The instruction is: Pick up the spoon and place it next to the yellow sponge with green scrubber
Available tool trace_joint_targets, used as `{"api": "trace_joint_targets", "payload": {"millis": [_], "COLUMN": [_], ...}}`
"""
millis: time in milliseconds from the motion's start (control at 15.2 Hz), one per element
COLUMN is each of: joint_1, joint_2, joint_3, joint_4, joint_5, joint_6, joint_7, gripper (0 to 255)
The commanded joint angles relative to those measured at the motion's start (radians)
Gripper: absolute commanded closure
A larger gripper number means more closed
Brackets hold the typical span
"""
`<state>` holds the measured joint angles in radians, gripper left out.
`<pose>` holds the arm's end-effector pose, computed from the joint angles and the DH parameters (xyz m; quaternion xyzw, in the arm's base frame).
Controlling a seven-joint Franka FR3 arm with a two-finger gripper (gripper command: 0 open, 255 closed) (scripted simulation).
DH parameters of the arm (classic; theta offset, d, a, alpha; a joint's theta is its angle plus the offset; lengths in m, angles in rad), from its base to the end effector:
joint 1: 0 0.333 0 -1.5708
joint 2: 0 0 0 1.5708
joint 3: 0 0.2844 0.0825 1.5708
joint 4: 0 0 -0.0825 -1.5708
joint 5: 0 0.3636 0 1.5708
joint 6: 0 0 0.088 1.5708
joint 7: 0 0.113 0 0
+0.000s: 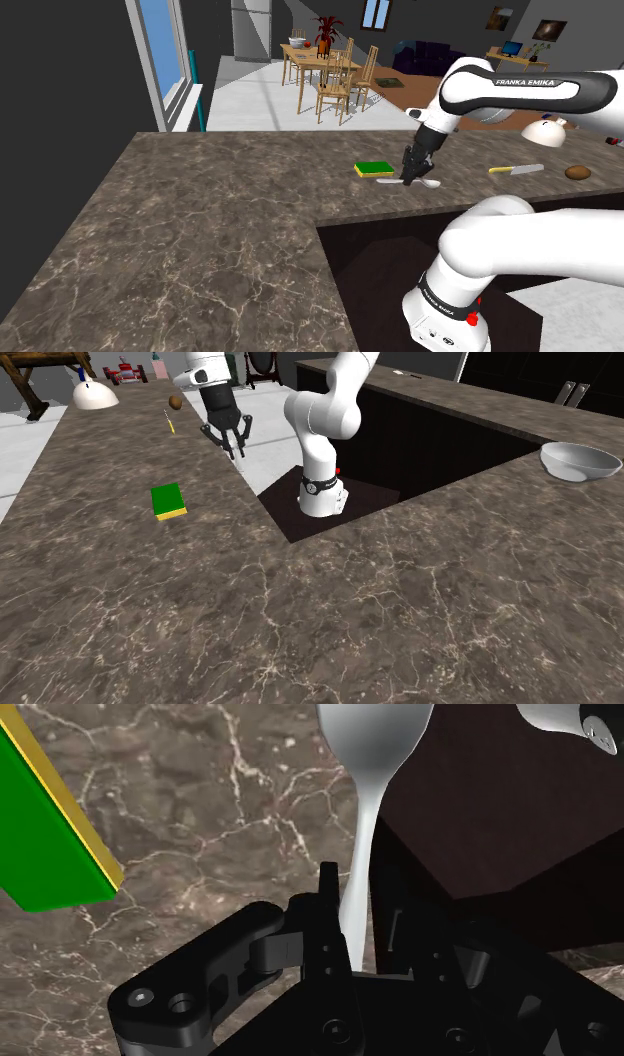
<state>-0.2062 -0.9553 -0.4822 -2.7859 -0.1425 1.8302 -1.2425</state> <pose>0.2257 -0.1748 0.4112 -0.9146 -0.3836 -0.0800 0.0997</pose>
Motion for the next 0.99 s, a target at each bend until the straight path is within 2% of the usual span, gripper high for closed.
{"api": "trace_joint_targets", "payload": {"millis": [0,198,924], "joint_1": [-0.030,-0.067,-0.078], "joint_2": [0.002,0.026,0.086], "joint_3": [-0.044,-0.121,-0.197], "joint_4": [0.017,0.062,-0.048], "joint_5": [-0.038,-0.096,-0.151], "joint_6": [-0.021,-0.045,0.121], "joint_7": [-0.050,-0.132,-0.159], "gripper": [255,255,255]}}
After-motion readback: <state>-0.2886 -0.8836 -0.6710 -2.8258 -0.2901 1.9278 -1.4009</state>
